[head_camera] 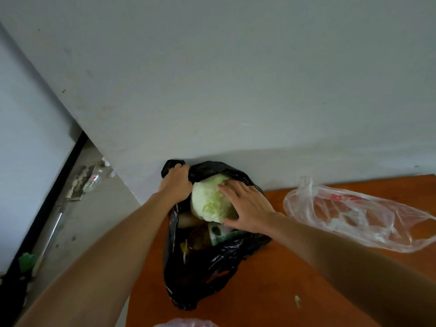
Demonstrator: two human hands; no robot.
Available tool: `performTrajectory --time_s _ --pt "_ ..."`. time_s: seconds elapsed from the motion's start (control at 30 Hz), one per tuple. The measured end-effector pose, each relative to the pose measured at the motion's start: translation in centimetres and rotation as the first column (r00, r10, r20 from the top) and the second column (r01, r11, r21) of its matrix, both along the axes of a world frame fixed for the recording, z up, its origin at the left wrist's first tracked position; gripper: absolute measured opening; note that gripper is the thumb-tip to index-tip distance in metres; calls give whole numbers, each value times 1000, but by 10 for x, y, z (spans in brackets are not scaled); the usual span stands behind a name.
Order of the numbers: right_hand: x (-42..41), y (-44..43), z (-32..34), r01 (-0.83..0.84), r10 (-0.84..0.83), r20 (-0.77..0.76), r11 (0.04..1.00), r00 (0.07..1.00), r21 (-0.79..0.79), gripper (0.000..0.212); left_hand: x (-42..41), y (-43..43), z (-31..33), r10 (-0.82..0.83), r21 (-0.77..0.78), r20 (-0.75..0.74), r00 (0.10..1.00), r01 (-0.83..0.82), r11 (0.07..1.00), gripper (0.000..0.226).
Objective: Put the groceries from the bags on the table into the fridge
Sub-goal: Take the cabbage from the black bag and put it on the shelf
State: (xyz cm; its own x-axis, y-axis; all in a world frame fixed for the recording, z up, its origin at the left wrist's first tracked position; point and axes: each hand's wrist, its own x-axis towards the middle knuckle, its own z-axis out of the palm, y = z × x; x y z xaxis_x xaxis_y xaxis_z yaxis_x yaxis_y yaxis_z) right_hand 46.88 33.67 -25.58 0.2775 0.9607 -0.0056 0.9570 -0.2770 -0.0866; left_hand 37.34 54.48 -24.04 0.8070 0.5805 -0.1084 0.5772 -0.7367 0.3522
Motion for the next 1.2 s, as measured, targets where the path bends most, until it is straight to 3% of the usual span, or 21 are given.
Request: performTrajectory --time_s 0.1,0.27,0.47,0.67,0.8,0.93,1.03,1.2 --pt "3 21 7 -27 25 97 999 995 20 80 -7 1 3 3 -18 81 997 -2 1000 39" --pt "-12 78 14 -245 250 192 968 949 -52 49 -25 5 9 38 32 243 969 -47 998 42" --pt "-12 97 3 -144 150 111 988 983 -54 80 -24 8 7 -37 138 143 989 17 990 42" --pt "13 27 -3 -20 19 15 999 1000 28 80 -1 3 -2 -106 300 39 994 90 950 40" --pt "31 -15 -6 0 5 -23 973 1000 230 78 23 -20 -12 -145 329 4 989 136 935 36" --pt "33 -34 -6 182 -138 -168 943 976 278 83 45 -42 -22 -9 167 103 995 -9 986 25" --pt "38 -44 -8 311 -245 -239 903 940 296 82 58 -53 -24 79 3 178 981 -81 997 30" --pt "51 -66 -25 425 -323 -315 836 892 347 82 80 -81 -13 144 -443 136 980 -70 894 47"
